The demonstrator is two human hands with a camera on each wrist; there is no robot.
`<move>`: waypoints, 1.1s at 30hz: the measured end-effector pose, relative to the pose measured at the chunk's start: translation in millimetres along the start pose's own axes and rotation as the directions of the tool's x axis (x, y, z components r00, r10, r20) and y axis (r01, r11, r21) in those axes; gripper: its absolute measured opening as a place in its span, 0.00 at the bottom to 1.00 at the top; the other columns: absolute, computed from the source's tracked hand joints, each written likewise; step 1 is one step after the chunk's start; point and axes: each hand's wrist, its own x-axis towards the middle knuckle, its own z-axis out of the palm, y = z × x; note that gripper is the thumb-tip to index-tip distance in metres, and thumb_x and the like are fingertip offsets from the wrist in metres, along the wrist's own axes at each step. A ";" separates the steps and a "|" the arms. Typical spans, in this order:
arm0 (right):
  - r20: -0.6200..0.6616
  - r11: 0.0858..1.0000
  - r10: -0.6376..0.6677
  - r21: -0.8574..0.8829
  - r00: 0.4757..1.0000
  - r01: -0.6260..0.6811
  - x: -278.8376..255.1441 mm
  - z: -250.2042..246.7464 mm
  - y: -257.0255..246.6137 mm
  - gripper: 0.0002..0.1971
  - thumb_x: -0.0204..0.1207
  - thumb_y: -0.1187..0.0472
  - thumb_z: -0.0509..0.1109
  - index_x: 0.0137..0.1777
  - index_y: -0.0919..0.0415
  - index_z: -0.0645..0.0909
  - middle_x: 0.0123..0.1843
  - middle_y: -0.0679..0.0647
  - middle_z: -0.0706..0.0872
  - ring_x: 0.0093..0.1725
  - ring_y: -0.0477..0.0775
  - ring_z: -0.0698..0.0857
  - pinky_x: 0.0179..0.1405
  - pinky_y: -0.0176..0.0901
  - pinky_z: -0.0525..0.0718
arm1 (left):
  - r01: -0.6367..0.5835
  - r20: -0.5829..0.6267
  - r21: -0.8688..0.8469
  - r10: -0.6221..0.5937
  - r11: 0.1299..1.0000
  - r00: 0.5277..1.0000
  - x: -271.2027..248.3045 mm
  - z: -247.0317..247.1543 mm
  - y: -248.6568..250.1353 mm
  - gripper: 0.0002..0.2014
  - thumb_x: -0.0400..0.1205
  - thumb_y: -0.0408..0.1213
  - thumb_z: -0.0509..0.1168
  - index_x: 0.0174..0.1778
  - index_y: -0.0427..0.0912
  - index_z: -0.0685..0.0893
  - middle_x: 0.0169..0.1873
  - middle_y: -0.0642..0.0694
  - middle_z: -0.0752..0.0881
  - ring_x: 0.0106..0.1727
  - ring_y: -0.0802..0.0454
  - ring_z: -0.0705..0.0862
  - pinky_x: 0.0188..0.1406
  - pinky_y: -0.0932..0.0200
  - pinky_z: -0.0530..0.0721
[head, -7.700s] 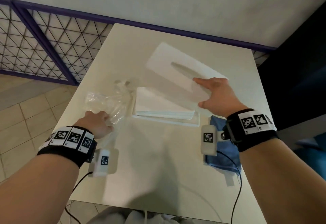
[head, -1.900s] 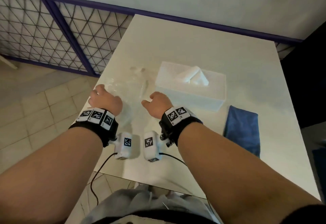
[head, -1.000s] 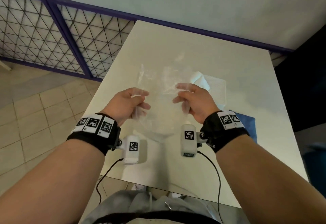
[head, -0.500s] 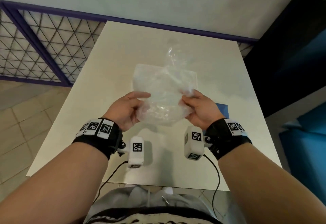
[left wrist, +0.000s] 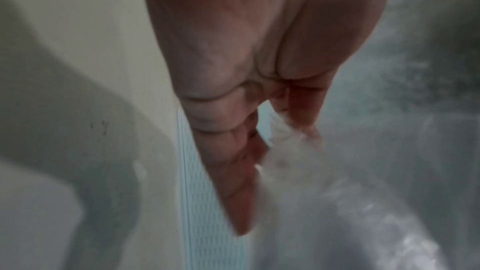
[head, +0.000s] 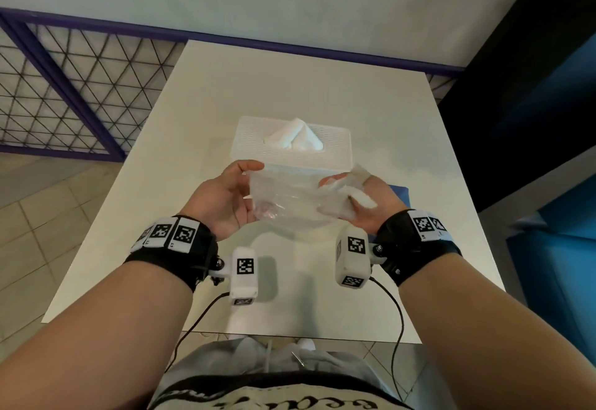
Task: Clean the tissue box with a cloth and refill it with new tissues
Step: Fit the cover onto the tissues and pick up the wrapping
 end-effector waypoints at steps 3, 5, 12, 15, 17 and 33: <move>-0.048 0.996 -0.015 -0.088 0.999 0.011 3.8 1.0 -1.1 0.13 0.80 0.74 0.58 0.40 0.64 0.82 0.37 0.53 0.87 0.32 0.49 0.86 0.34 0.40 0.85 | 0.073 0.011 -0.016 -0.072 0.997 0.997 3.6 -4.6 2.1 0.23 0.84 0.60 0.52 0.49 0.47 0.85 0.53 0.35 0.87 0.48 0.33 0.85 0.44 0.40 0.87; -0.082 0.996 -0.033 -0.082 0.996 0.026 8.0 7.2 1.4 0.07 0.76 0.68 0.67 0.37 0.66 0.83 0.33 0.53 0.87 0.33 0.55 0.84 0.36 0.43 0.82 | 0.109 0.001 0.067 -0.109 0.992 0.994 6.7 -3.8 3.7 0.24 0.79 0.65 0.58 0.47 0.47 0.85 0.54 0.35 0.87 0.51 0.32 0.84 0.47 0.38 0.86; -0.065 0.975 -0.083 -0.211 0.994 0.067 13.2 6.7 6.7 0.12 0.72 0.79 0.67 0.44 0.63 0.84 0.39 0.58 0.84 0.37 0.57 0.82 0.38 0.45 0.85 | -0.037 -0.038 0.360 0.055 0.932 0.998 5.0 3.0 -1.7 0.10 0.81 0.22 0.63 0.39 0.39 0.84 0.39 0.43 0.84 0.36 0.50 0.85 0.38 0.50 0.91; -0.092 0.971 -0.092 -0.228 0.991 0.069 13.5 7.7 9.2 0.07 0.75 0.74 0.69 0.43 0.63 0.84 0.41 0.57 0.84 0.37 0.54 0.81 0.25 0.36 0.82 | -0.052 -0.108 0.360 0.097 0.932 0.989 7.5 2.5 -3.3 0.07 0.80 0.25 0.66 0.45 0.40 0.86 0.47 0.40 0.85 0.43 0.46 0.85 0.48 0.47 0.90; -0.092 0.975 -0.036 -0.223 0.995 0.015 11.3 11.8 9.2 0.08 0.74 0.69 0.73 0.52 0.61 0.83 0.46 0.55 0.85 0.41 0.52 0.82 0.25 0.37 0.81 | -0.031 -0.073 0.353 0.061 0.935 0.995 6.7 4.7 -5.2 0.09 0.79 0.28 0.69 0.53 0.43 0.85 0.54 0.42 0.85 0.46 0.46 0.87 0.43 0.50 0.91; -0.134 0.969 -0.217 -0.148 0.967 0.197 9.9 5.5 20.5 0.21 0.70 0.79 0.73 0.56 0.53 0.82 0.59 0.56 0.83 0.48 0.57 0.88 0.56 0.53 0.88 | -0.057 -0.133 0.455 0.132 0.888 0.982 -13.8 -9.2 5.5 0.27 0.78 0.39 0.72 0.72 0.57 0.71 0.65 0.47 0.77 0.53 0.42 0.88 0.49 0.47 0.87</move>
